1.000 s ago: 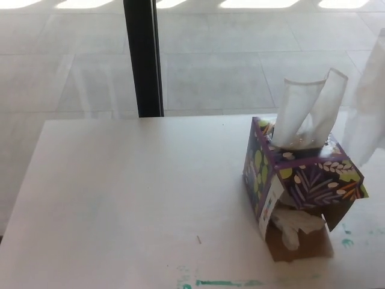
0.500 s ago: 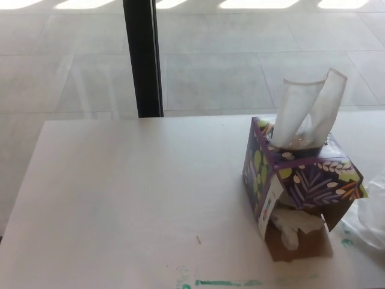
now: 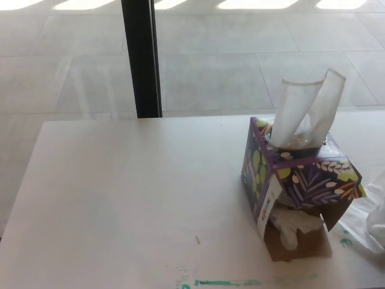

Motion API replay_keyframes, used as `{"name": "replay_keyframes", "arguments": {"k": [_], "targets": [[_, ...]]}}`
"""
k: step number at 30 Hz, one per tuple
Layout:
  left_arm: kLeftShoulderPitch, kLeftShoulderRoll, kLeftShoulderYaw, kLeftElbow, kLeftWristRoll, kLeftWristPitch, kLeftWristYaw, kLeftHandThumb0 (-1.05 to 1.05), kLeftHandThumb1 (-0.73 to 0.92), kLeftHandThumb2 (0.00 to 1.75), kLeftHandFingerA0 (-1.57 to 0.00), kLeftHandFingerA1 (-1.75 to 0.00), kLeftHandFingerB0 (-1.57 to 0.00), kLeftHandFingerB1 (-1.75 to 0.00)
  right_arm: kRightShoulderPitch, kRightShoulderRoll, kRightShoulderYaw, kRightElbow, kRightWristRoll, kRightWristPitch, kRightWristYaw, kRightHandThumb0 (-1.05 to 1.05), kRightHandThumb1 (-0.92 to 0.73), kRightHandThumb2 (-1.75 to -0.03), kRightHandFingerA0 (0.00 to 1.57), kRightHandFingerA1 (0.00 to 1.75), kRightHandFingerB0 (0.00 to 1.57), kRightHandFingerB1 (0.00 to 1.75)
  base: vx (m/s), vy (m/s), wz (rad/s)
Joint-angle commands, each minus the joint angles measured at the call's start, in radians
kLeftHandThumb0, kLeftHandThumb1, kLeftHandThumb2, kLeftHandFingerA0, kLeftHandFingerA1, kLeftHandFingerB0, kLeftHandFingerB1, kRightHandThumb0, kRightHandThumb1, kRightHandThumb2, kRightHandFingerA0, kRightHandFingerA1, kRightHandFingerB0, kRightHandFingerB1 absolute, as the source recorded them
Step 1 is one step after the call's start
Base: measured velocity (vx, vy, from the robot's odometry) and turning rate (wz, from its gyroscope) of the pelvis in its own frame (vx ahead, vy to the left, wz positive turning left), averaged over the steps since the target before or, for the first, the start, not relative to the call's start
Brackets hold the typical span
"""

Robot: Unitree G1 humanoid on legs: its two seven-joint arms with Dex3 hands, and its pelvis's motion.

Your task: The robot uses its right hand to pull out a tissue from the tissue box kept in the middle of the desk and put it on the right side

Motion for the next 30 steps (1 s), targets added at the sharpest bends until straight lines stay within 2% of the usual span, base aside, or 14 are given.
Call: {"name": "replay_keyframes", "arguments": {"k": [1,2,8,10,16,17,20,22,23,24,26,27,29,30], "targets": [[0.017,0.008,0.026,0.0,-0.039,-0.024,-0.035,-1.05,0.86,0.87,-0.72,-1.38,-0.37,-1.48,0.002,-0.122,-0.033,-0.125,0.011,-0.037,0.318,-0.93,-0.45,-0.79,0.0,0.0,0.0,0.0,0.0,0.0,0.0],[0.017,0.009,0.026,0.002,-0.038,-0.025,-0.035,-1.05,0.84,0.89,-0.73,-1.37,-0.37,-1.47,0.007,-0.131,-0.054,-0.136,0.044,-0.046,0.324,-0.91,-0.56,-0.58,0.0,0.0,0.0,0.0,0.0,0.0,0.0],[0.022,0.01,0.021,-0.003,-0.028,-0.033,-0.022,-1.05,0.86,0.89,-0.84,-1.32,-0.44,-1.45,-0.026,-0.192,-0.137,-0.19,0.122,-0.049,0.429,-0.94,-0.52,-0.56,0.0,0.0,0.0,0.0,0.0,0.0,0.0],[0.024,0.014,0.026,0.004,-0.031,-0.03,-0.021,-1.05,0.85,0.89,-0.82,-1.31,-0.46,-1.43,-0.017,-0.134,-0.294,-0.2,0.307,0.057,0.453,-0.66,-0.35,-0.52,0.0,0.0,0.0,0.0,0.0,0.0,0.0],[0.024,0.015,0.031,0.007,-0.034,-0.021,-0.026,-1.05,0.84,0.89,-0.8,-1.33,-0.52,-1.42,-0.071,-0.248,-0.256,-0.178,0.171,-0.084,0.476,-0.99,-0.62,-0.6,0.0,0.0,0.0,0.0,0.0,0.0,0.0],[0.025,0.014,0.031,0.006,-0.034,-0.023,-0.025,-1.05,0.83,0.9,-0.84,-1.32,-0.55,-1.42,-0.073,-0.257,-0.259,-0.178,0.155,-0.088,0.464,-1.02,-0.51,-0.86,0.0,0.0,0.0,0.0,0.0,0.0,0.0],[0.025,0.012,0.034,0.005,-0.032,-0.027,-0.022,-1.05,0.84,0.89,-0.85,-1.33,-0.55,-1.43,-0.065,-0.24,-0.369,-0.173,0.232,-0.018,0.433,-0.92,-0.51,-0.91,0.0,0.15,0.0,0.0,0.0,0.0,0.0],[0.028,0.013,0.031,0.004,-0.026,-0.034,-0.024,-1.05,0.84,0.89,-0.83,-1.31,-0.54,-1.41,-0.07,-0.205,-0.495,-0.167,0.329,0.066,0.453,-0.72,-0.43,-0.8,0.0,0.23,0.1,0.29,0.0,0.0,0.0],[0.027,0.013,0.033,0.005,-0.028,-0.032,-0.024,-1.05,0.84,0.89,-0.86,-1.31,-0.55,-1.4,-0.044,-0.226,-0.518,-0.176,0.318,-0.001,0.385,-0.66,-0.57,-0.58,0.43,0.61,0.28,0.32,0.0,0.0,0.0],[0.027,0.012,0.035,0.005,-0.029,-0.032,-0.023,-1.05,0.84,0.88,-0.84,-1.31,-0.55,-1.39,-0.018,-0.243,-0.562,-0.193,0.325,-0.032,0.351,-0.69,-0.51,-0.85,0.54,0.66,0.32,0.47,0.0,0.0,0.0],[0.025,0.012,0.039,0.007,-0.03,-0.031,-0.023,-1.05,0.85,0.88,-0.83,-1.32,-0.55,-1.4,0.003,-0.252,-0.639,-0.208,0.35,-0.015,0.356,-0.55,-0.64,-0.6,0.65,0.51,0.46,0.4,0.0,0.0,0.0],[0.022,0.012,0.039,0.004,-0.029,-0.032,-0.02,-1.05,0.65,1.28,-0.82,-1.34,-0.57,-1.32,0.033,-0.264,-0.703,-0.227,0.368,-0.008,0.345,-0.57,-0.51,-0.86,0.58,0.62,0.44,0.54,0.0,0.0,0.0],[0.022,0.011,0.039,0.002,-0.028,-0.033,-0.02,-1.05,0.65,1.28,-0.82,-1.34,-0.57,-1.32,0.047,-0.263,-0.73,-0.237,0.367,-0.013,0.343,-0.57,-0.51,-0.86,0.58,0.62,0.44,0.54,0.0,0.0,0.0],[0.023,0.017,0.029,0.002,-0.015,-0.043,-0.011,-1.05,0.86,0.89,-0.85,-1.29,-0.53,-1.4,0.079,-0.275,-0.773,-0.252,0.364,0.014,0.354,-0.56,-0.53,-0.86,0.56,0.6,0.43,0.53,0.0,0.0,0.0]]}}
